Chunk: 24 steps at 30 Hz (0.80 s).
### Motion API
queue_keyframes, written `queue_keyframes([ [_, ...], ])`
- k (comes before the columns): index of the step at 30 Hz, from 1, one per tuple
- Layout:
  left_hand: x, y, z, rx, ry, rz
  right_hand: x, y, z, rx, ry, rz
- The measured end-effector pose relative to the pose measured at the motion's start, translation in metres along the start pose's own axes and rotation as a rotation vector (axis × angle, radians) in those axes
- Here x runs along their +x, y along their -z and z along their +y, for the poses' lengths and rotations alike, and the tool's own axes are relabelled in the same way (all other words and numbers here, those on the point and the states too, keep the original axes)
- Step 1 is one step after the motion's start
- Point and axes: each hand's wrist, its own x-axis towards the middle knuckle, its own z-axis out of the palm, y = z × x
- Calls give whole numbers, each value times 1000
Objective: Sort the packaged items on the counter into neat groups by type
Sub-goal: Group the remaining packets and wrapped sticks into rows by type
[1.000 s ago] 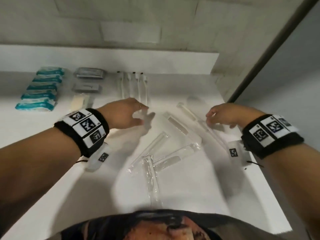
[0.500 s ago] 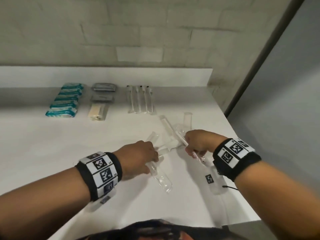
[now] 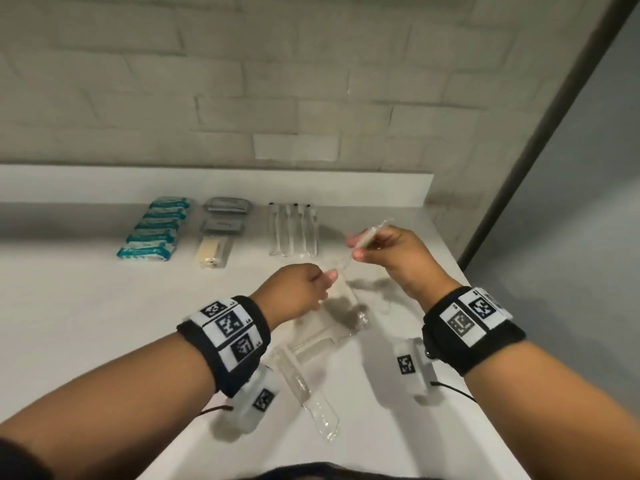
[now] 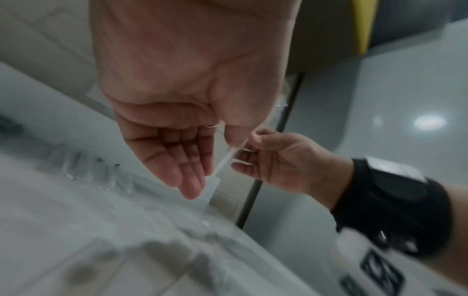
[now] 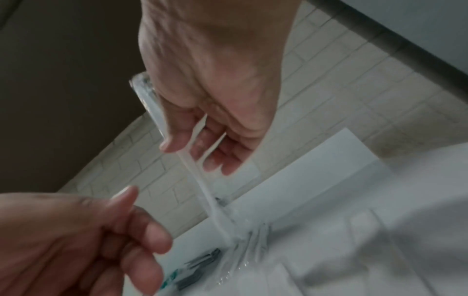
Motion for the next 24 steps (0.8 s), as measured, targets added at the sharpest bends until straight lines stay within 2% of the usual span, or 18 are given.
queue_keyframes([
  [2,13,2,6,-471,116,-58,1,1,-4,-20,115,-45],
  [4,27,3,8,-809,128,-98,0,2,1,-73,150,-157],
  [6,41,3,10,-981,96,-101,0,2,11,-108,145,-243],
  [8,55,1,12,-1029,96,-45,3,5,25,-132,154,-226],
  [10,68,0,13,-1045,110,25,11,11,35,-138,127,-88],
  [12,78,0,12,-1024,109,76,19,16,37,-79,5,40],
  [15,95,-2,11,-988,94,115,29,15,33,-30,-201,-16],
  [17,108,-3,11,-944,86,123,40,11,37,-47,-259,-70],
  [20,132,-1,6,-851,124,178,65,3,38,-105,-293,5],
  [22,148,2,1,-707,130,215,87,2,39,-105,-356,72],
  [24,160,7,-6,-352,101,231,111,3,43,-59,-441,84],
])
